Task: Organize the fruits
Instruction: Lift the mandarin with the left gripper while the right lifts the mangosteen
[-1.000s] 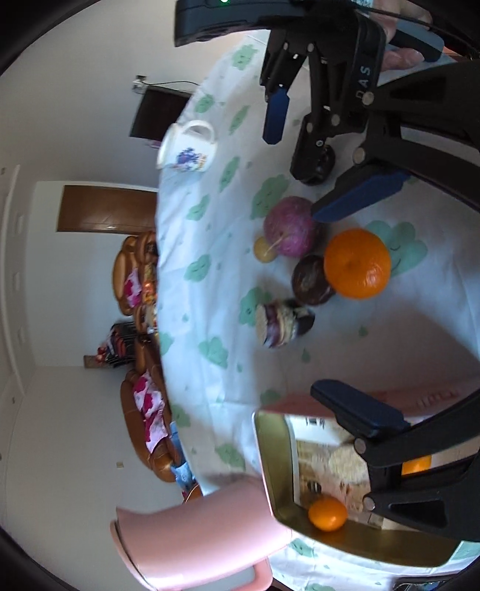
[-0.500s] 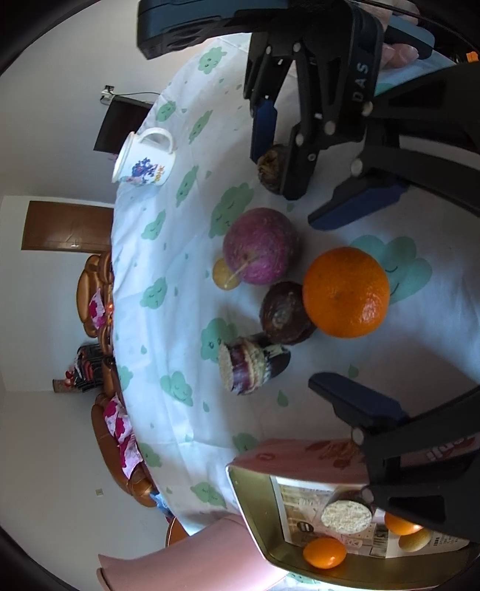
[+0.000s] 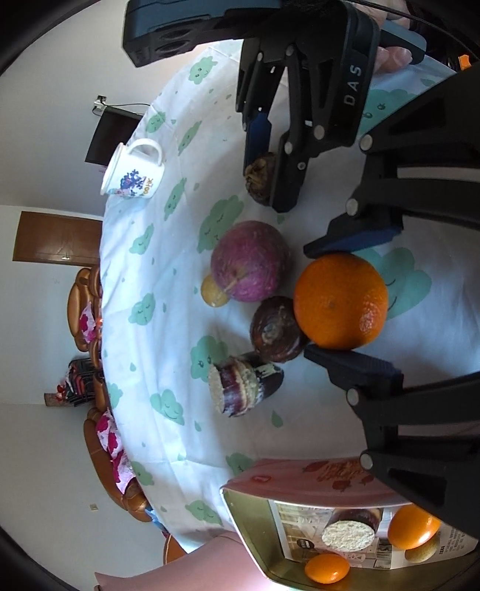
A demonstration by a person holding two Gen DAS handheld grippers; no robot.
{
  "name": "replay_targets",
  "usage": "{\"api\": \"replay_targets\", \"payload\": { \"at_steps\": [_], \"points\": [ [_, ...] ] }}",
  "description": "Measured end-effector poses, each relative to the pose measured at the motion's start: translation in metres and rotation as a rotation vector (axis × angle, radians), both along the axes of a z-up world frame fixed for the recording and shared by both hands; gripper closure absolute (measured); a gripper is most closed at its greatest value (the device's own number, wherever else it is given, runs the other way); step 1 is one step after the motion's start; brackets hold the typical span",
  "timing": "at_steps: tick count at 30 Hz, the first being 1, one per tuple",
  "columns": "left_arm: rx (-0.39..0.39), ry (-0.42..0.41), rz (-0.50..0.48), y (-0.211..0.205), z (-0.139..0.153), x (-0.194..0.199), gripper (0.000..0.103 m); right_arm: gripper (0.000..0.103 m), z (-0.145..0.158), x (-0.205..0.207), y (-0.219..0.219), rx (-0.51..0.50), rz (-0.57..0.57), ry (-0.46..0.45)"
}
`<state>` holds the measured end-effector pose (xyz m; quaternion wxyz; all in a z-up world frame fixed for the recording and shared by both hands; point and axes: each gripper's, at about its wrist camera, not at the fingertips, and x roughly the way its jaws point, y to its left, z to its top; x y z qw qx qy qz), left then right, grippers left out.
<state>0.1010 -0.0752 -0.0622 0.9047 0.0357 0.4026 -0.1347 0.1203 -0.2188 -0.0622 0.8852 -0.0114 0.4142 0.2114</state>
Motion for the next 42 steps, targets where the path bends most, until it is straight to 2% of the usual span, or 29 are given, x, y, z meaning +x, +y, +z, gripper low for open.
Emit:
{"api": "replay_targets", "payload": {
  "at_steps": [5,14,28,42],
  "points": [
    [0.009,-0.040,-0.003,-0.001,0.005,-0.005,0.054,0.056,0.004,-0.003,-0.001,0.023,0.007,-0.021],
    [-0.032,-0.107,0.012,0.008,0.015,-0.012,0.054,0.056,0.012,-0.009,-0.003,0.050,0.018,-0.074],
    [-0.074,-0.161,0.046,0.018,0.021,-0.020,0.054,0.056,0.024,-0.023,-0.003,0.092,0.065,-0.165],
    [-0.082,-0.205,0.058,0.021,0.026,-0.026,0.054,0.056,0.031,-0.036,-0.003,0.093,0.080,-0.240]
  ]
}}
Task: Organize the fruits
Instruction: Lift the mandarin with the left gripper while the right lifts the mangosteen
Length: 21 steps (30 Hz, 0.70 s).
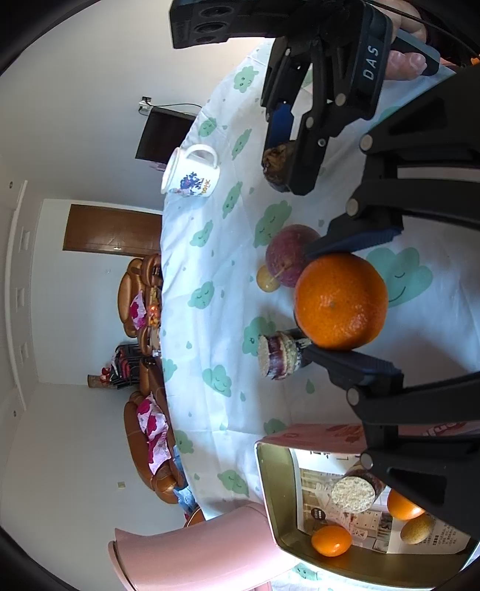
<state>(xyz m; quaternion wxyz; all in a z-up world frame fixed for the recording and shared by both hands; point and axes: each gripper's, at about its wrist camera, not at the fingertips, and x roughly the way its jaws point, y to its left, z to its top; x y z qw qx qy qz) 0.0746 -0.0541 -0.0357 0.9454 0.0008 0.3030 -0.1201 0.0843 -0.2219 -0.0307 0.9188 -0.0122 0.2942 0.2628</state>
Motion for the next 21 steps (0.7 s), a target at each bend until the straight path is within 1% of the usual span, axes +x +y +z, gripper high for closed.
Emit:
{"api": "replay_targets", "payload": {
  "at_steps": [15,21],
  "points": [
    [-0.015,-0.047,0.028,0.005,0.005,-0.007,0.054,0.056,0.006,-0.009,-0.003,0.011,0.002,-0.058],
    [-0.002,-0.071,0.033,0.004,0.007,-0.011,0.054,0.056,0.008,-0.012,-0.003,0.014,0.003,-0.080]
  ]
}}
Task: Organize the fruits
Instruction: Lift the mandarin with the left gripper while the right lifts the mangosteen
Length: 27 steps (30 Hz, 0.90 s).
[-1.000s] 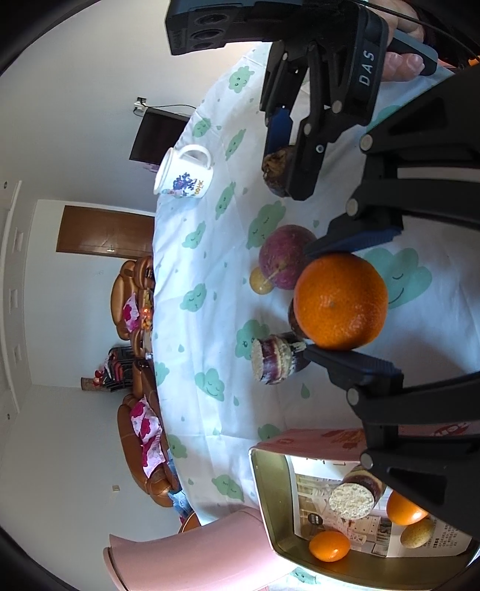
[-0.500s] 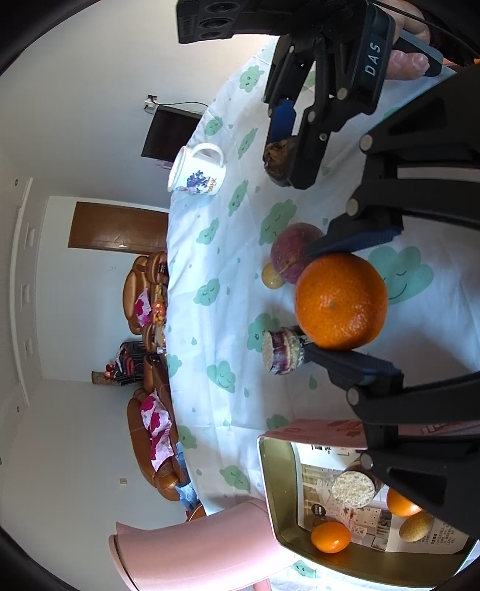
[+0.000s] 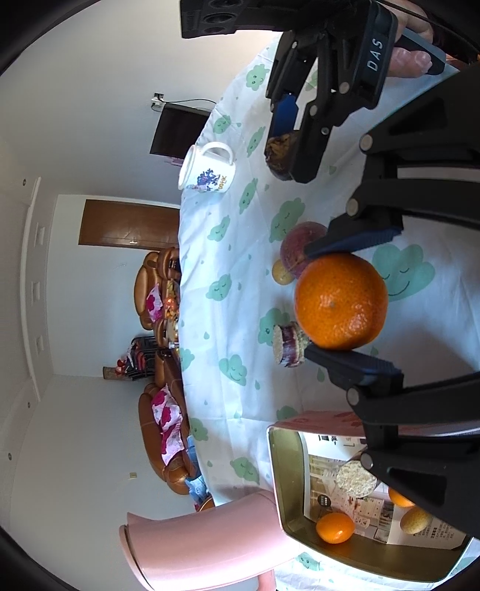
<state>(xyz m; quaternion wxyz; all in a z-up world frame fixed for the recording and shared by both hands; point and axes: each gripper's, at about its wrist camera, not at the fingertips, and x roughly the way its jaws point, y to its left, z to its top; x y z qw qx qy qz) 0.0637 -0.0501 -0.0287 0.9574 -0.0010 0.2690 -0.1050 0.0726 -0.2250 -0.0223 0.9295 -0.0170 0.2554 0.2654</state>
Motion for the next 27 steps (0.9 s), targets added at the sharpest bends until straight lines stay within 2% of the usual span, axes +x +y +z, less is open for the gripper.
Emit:
{"api": "replay_targets", "payload": {
  "at_steps": [27],
  "points": [
    [0.007,-0.086,0.018,0.002,0.008,-0.014,0.054,0.056,0.009,-0.019,-0.002,0.018,-0.005,-0.102]
  ]
}}
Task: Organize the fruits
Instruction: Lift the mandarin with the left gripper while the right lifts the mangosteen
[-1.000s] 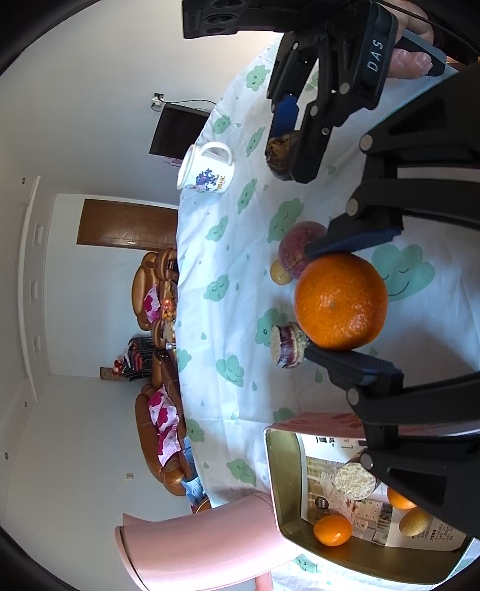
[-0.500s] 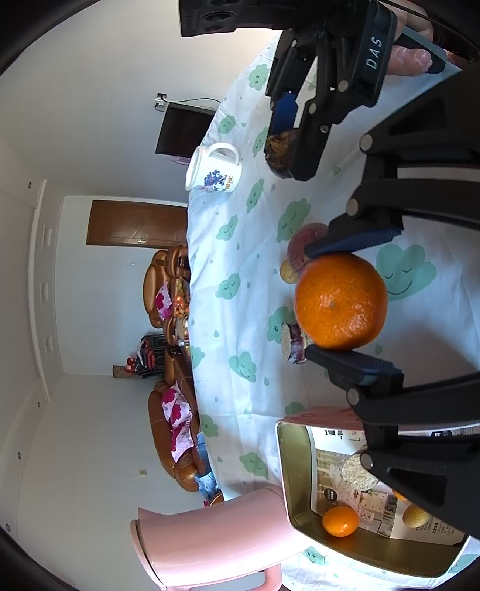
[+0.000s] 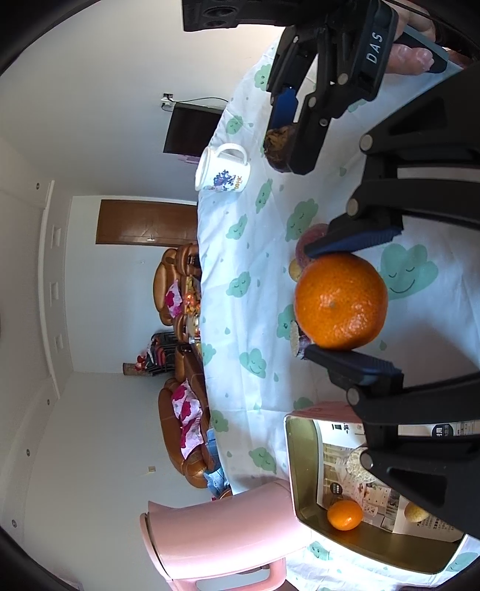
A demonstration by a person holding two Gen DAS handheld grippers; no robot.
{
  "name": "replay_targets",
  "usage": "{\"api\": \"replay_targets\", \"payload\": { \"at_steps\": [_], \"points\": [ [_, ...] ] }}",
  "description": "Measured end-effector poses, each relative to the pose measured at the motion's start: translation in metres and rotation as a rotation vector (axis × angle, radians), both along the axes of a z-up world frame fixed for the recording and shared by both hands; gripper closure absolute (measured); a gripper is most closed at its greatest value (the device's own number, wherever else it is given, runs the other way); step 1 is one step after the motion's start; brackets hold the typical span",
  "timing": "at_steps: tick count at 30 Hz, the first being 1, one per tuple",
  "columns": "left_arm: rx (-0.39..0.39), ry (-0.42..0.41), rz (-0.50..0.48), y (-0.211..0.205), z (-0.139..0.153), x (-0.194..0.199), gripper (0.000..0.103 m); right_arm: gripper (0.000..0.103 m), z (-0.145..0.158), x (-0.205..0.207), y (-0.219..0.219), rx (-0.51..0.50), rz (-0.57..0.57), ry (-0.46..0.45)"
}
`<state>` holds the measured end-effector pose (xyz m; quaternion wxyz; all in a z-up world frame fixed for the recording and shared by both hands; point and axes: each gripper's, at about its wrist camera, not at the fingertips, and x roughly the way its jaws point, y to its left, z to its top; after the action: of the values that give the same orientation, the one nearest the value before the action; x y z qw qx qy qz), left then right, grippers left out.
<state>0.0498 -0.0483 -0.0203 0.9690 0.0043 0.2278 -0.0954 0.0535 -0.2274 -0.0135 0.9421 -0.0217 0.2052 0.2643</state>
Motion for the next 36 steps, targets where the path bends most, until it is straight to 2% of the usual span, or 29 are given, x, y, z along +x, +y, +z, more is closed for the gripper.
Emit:
{"api": "replay_targets", "payload": {
  "at_steps": [36],
  "points": [
    [0.005,-0.126,0.034,0.001,0.008,-0.021,0.054,0.056,0.006,-0.020,-0.005,0.026,0.005,-0.121]
  ]
}}
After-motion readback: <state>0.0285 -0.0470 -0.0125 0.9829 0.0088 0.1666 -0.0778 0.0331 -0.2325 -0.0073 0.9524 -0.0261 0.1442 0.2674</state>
